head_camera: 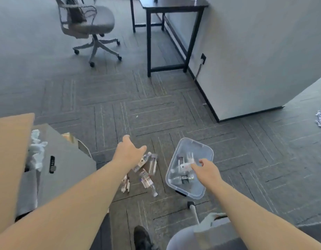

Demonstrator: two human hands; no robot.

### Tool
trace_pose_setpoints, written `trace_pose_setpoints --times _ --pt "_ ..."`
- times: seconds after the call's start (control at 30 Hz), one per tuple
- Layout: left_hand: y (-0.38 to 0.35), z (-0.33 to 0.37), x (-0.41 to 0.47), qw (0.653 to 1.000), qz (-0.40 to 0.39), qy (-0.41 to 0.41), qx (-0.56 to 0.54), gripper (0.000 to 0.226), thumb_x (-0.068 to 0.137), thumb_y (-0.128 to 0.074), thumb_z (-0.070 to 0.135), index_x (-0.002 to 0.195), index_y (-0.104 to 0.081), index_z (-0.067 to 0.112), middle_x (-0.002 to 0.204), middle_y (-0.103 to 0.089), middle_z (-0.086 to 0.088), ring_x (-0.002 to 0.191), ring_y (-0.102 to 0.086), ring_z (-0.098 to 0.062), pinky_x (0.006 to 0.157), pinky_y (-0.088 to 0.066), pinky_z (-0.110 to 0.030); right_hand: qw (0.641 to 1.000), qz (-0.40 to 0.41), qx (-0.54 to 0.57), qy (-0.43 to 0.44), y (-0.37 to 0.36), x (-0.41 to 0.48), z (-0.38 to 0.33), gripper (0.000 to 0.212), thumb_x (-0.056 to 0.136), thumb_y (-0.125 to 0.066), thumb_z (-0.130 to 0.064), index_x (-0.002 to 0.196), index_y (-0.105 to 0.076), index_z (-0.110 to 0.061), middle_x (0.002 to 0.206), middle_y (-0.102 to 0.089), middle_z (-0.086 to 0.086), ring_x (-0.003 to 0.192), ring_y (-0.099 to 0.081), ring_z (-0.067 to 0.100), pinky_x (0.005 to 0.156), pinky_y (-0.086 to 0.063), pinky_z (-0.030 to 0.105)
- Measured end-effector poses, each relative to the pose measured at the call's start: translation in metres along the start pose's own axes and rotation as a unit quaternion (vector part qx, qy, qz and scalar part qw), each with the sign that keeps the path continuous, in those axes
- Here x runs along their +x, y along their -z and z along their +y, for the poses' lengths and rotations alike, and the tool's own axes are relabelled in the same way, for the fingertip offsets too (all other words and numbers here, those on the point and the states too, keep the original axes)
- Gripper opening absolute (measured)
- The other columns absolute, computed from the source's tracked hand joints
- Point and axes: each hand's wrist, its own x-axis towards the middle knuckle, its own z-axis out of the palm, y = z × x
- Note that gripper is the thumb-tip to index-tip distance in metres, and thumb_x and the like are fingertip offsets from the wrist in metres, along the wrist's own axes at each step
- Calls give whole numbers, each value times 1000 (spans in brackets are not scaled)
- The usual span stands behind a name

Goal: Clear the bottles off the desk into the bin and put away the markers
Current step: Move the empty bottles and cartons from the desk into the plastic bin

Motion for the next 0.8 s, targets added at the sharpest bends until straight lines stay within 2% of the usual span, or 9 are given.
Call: trace_pose_setpoints --times 0.07,0.1,0.17,0.23,0.3,0.47,0.53,0.67,0.8 --pt "38 -25 -2 999 40 27 -16 77 89 -58 44 149 -19 14 137 -46 -15 113 -56 -32 82 -46 -35 998 -21 -37 38 -15 2 -32 26 95 -49 -29 111 -56 -10 89 -62 8 78 -59 22 72 -46 33" --pt "58 -39 -6 997 63 39 -29 76 90 -58 41 149 -20 13 139 -44 -14 116 -53 -32 83 -43 -35 996 -29 -57 59 -25 1 -51 27 94 -49 -33 110 -56 -12 85 -59 5 71 -55 20 70 -45 33" --pt "101 -71 -20 991 109 66 -47 72 90 -58 37 148 -23 13 138 -46 -13 117 -52 -31 82 -40 -33 989 -57 -85 103 -51 -5 -92 48 93 -50 -36 131 -49 -8 111 -62 10 87 -58 25 77 -46 35" --pt "145 -112 -40 979 160 103 -66 68 89 -59 36 145 -29 13 137 -49 -12 120 -51 -32 84 -39 -32 976 -83 -124 162 -80 -23 -140 56 94 -51 -36 139 -44 -4 135 -54 14 113 -56 29 92 -44 36" --pt "185 -159 -69 961 209 150 -103 67 85 -59 39 142 -33 15 135 -52 -12 121 -51 -32 91 -42 -34 955 -104 -157 231 -113 -54 -188 54 94 -52 -34 138 -46 -3 140 -51 12 125 -50 28 98 -39 32" --pt "246 -283 -174 891 328 257 -180 69 83 -62 36 141 -34 11 137 -50 -14 124 -51 -33 97 -44 -37 880 -168 -229 381 -213 -160 -269 52 94 -50 -33 136 -48 -3 134 -55 12 118 -54 27 84 -39 29" --pt "250 -329 -224 854 378 298 -196 65 84 -64 35 138 -38 10 134 -53 -15 121 -53 -33 90 -43 -34 845 -198 -254 427 -256 -211 -277 50 94 -50 -34 134 -49 -4 129 -59 14 113 -56 28 81 -40 29" --pt "221 -406 -331 770 450 357 -276 53 84 -64 35 128 -48 10 123 -61 -15 111 -59 -32 86 -44 -33 788 -272 -286 472 -326 -317 -249 50 94 -53 -32 135 -49 -5 134 -55 13 120 -53 29 91 -42 32" --pt "165 -458 -429 701 458 426 -343 56 82 -65 35 129 -49 9 124 -60 -10 114 -57 -31 85 -43 -28 716 -313 -339 524 -368 -407 -189 48 93 -54 -29 133 -51 -4 135 -54 15 124 -50 30 94 -39 30"
